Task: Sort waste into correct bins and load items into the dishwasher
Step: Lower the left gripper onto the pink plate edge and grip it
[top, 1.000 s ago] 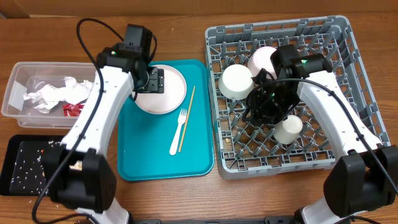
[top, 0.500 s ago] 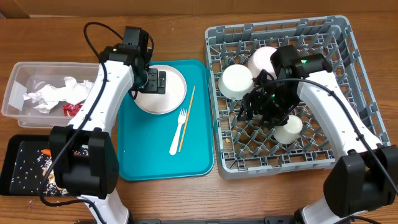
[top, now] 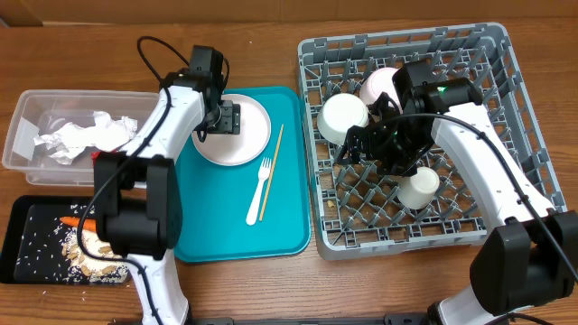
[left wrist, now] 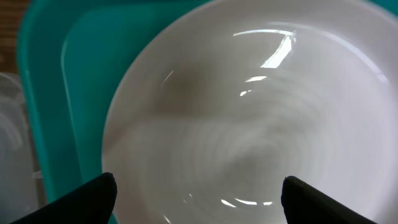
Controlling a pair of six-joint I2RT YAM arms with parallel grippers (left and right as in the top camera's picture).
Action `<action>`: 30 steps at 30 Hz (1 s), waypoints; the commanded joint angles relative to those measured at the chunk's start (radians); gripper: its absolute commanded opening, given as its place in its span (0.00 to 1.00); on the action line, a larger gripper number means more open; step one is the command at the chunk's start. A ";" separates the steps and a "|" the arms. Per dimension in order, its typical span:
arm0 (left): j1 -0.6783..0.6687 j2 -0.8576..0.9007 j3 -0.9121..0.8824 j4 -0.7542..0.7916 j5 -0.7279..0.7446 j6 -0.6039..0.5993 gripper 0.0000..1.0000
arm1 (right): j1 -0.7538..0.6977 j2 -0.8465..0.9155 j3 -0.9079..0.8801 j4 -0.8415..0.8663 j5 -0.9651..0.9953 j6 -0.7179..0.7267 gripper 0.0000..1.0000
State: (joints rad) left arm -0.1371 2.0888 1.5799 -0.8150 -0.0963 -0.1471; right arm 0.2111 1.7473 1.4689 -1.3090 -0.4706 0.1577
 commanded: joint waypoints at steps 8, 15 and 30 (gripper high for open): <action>0.063 0.045 0.004 0.004 0.027 0.013 0.94 | 0.005 -0.018 0.017 0.011 -0.001 0.007 0.99; 0.065 0.044 0.004 0.027 0.230 0.066 0.89 | 0.005 -0.018 0.017 0.026 -0.001 0.007 0.99; 0.065 0.037 0.092 -0.086 0.216 0.065 0.62 | 0.005 -0.018 0.017 0.022 -0.001 0.008 1.00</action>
State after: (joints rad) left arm -0.0761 2.1304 1.5970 -0.8425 0.1535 -0.0959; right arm 0.2111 1.7473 1.4689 -1.2877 -0.4706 0.1612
